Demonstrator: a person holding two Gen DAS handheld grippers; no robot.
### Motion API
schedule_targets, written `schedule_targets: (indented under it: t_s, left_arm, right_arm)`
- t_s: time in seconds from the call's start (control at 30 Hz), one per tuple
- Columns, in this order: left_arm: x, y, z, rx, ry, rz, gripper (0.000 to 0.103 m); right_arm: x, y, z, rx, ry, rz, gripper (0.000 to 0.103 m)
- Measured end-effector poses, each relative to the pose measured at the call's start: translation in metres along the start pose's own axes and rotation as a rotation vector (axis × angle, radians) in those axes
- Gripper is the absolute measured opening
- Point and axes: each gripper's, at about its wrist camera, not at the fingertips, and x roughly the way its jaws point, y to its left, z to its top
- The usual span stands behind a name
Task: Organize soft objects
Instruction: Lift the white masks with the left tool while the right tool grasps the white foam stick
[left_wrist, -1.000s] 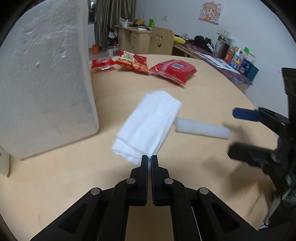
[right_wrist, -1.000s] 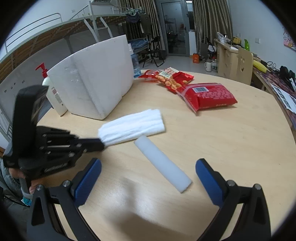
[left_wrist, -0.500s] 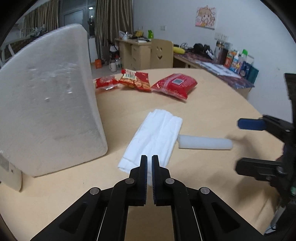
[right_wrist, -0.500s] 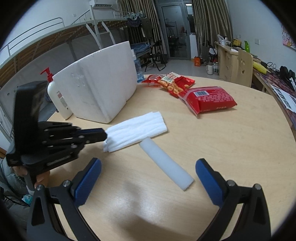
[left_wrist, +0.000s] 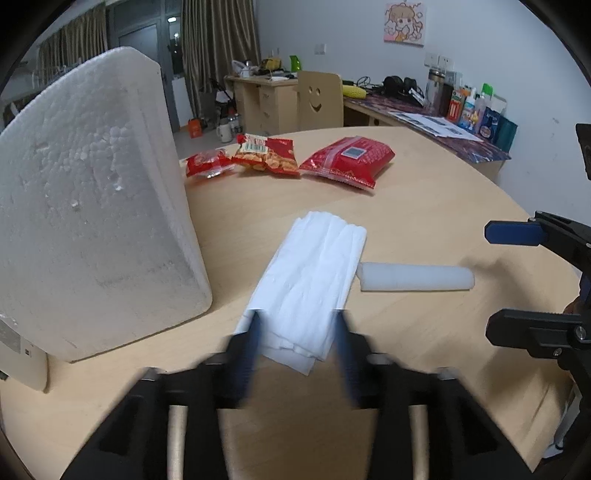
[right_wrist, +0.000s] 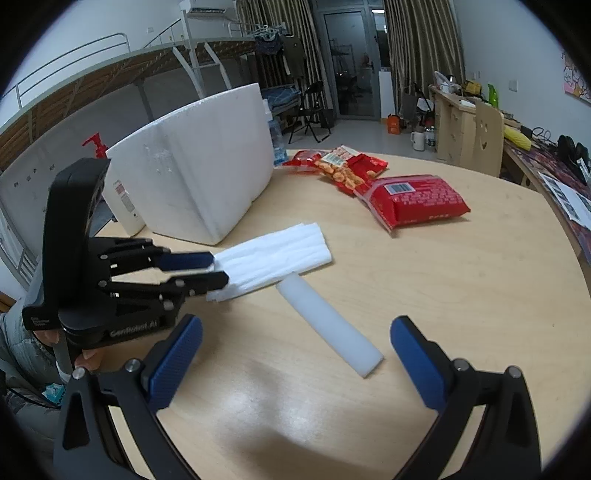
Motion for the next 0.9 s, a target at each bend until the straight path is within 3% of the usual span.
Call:
schedule_targets:
  t_s: [0.07,0.17,0.4,0.5,0.57,0.73,0.83,0.9]
  left_arm:
    - [-0.003,0.001,0.001,-0.013,-0.019,0.002,0.075]
    - [-0.006,0.0,0.003,-0.005,-0.044,-0.021,0.075]
    - [0.013,0.0,0.01,0.031,-0.001,-0.009,0.072]
    - [0.015,-0.001,0.009,0.053,0.002,-0.013,0.059]
    - [0.019,-0.003,0.009,0.064,0.02,-0.012,0.043]
    - [0.026,-0.003,0.007,0.071,0.052,-0.023,0.035]
    - [0.025,-0.005,0.005,0.082,0.05,-0.022,0.019]
    - [0.024,-0.005,0.004,0.086,0.058,-0.033,0.016]
  right_arm:
    - [0.0,-0.001,0.0,0.001,-0.001,0.004,0.103]
    - [0.001,-0.001,0.0,0.002,0.0,0.008,0.103]
    - [0.003,0.0,0.0,-0.006,0.009,0.008,0.103]
    - [0.008,-0.001,0.0,-0.014,0.029,0.006,0.103]
    - [0.011,0.0,0.001,-0.026,0.037,0.006,0.103]
    - [0.019,0.004,0.002,-0.076,0.072,-0.011,0.103]
    - [0.022,0.005,0.002,-0.095,0.086,-0.015,0.103]
    - [0.023,0.004,0.002,-0.101,0.092,-0.017,0.103]
